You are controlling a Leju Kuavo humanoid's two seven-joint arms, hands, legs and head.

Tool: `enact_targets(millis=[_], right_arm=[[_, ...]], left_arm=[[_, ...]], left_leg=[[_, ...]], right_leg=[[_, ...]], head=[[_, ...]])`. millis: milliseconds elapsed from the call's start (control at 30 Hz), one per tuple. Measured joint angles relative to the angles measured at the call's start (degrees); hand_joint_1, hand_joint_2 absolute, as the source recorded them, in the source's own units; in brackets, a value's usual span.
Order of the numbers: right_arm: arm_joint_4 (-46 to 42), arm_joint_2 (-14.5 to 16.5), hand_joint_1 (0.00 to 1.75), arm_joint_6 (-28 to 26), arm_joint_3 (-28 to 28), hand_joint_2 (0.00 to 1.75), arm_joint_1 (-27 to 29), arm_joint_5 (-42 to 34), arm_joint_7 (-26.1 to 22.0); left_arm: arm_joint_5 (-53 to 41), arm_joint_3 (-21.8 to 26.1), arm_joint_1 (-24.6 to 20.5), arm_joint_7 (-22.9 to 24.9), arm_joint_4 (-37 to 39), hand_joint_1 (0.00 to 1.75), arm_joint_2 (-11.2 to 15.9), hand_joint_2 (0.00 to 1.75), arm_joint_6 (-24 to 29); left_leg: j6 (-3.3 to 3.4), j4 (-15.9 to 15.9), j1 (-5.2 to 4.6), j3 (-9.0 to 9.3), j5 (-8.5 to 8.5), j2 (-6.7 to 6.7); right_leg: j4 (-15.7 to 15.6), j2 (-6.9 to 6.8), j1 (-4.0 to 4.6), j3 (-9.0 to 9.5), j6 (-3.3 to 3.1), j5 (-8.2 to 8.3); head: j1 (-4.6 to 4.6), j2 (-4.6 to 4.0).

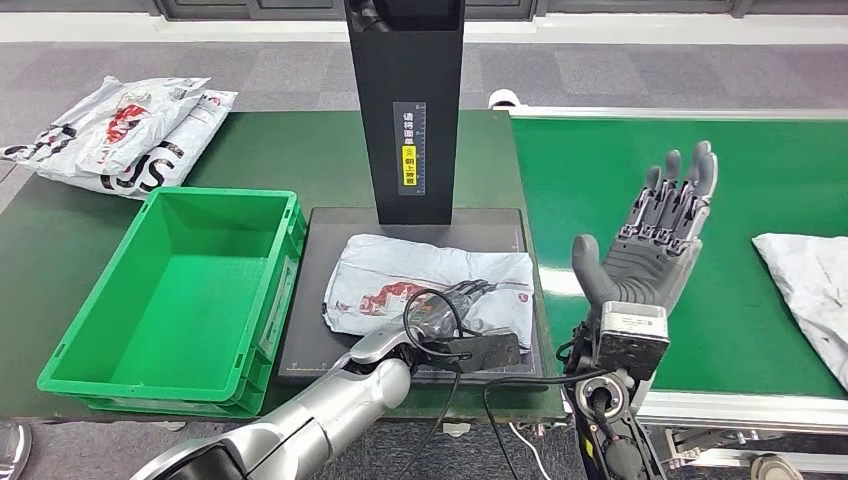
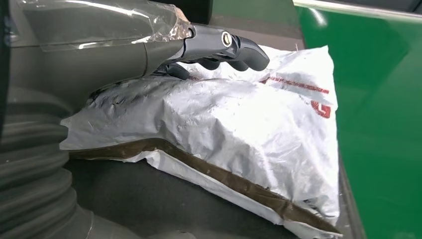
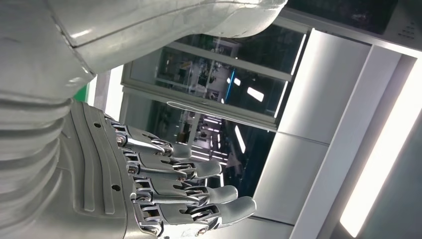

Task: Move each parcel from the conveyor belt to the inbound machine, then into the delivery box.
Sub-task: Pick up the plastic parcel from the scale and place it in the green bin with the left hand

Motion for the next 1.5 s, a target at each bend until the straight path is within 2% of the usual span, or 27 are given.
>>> enact_targets(millis=[33,167,333,567,967,1100,1333,1500], right_arm=[[0.0,0.1,0.0,0.0,0.0,1.75,0.0,0.0,0.0],[-0.2,0.4,0.0,0.2,0.0,1.75,0.0,0.0,0.0],[-0.5,0.7,0.0,0.8,0.0,1.75,0.1,-0.2,-0.1],[-0.6,1.1,0.0,0.8,0.0,1.75,0.1,-0.9,-0.4],[-0.6,1.2,0.0,0.8,0.0,1.75,0.0,-1.1,-0.6],[-0.7,1.2,0.0,0.2,0.0,1.75,0.1,-1.2,-0.7],[-2.0,1.2,0.0,-0.8,0.0,1.75,1.8,-0.2,-1.2],[-2.5,1.2,0.0,-1.0,-0.2,1.75,3.1,0.1,-1.4]], left_arm=[[0.0,-0.3,-0.2,0.4,0.3,0.0,0.0,1.75,0.2],[-1.5,-2.3,-0.8,3.0,1.4,1.75,0.0,1.75,2.2],[-3.9,-5.7,-1.4,5.2,2.9,1.75,0.0,1.75,6.9],[-5.4,-6.6,-1.6,6.1,4.6,1.75,0.1,1.75,11.7],[-5.4,-6.6,-1.6,6.2,6.1,1.75,0.3,1.75,12.9],[-5.2,-6.6,-1.6,5.5,6.3,1.75,0.4,1.75,14.8],[-5.7,-3.5,-4.1,-0.2,3.0,1.75,2.1,1.75,27.8],[-12.0,1.0,-5.8,0.5,-5.6,1.75,4.6,1.75,28.9]], left_leg=[[0.0,0.0,0.0,0.0,0.0,0.0],[0.0,0.0,0.0,0.0,0.0,0.0],[0.0,0.0,0.0,0.01,0.0,0.0],[0.0,0.0,0.0,0.0,0.0,0.0],[0.0,0.0,0.0,0.0,0.0,0.0],[0.0,0.0,0.0,0.01,0.0,0.0],[0.0,0.0,0.01,0.0,0.03,-0.01],[0.0,0.0,0.01,0.01,0.03,0.01]], right_leg=[[0.0,0.0,0.0,0.0,0.0,0.0],[0.0,0.0,0.0,0.0,0.0,0.0],[0.0,0.0,0.0,0.0,0.0,0.0],[0.0,0.0,0.0,0.0,0.0,0.0],[0.0,-0.01,0.0,0.01,0.0,0.0],[0.0,-0.01,0.0,0.01,0.0,0.0],[0.0,-0.01,0.01,0.0,-0.01,0.0],[0.0,0.01,0.01,0.0,-0.01,0.01]], head=[[0.0,0.0],[0.0,0.01],[0.0,0.02],[0.0,0.02],[0.0,0.0],[0.0,0.0],[0.0,0.02],[0.0,0.02]])
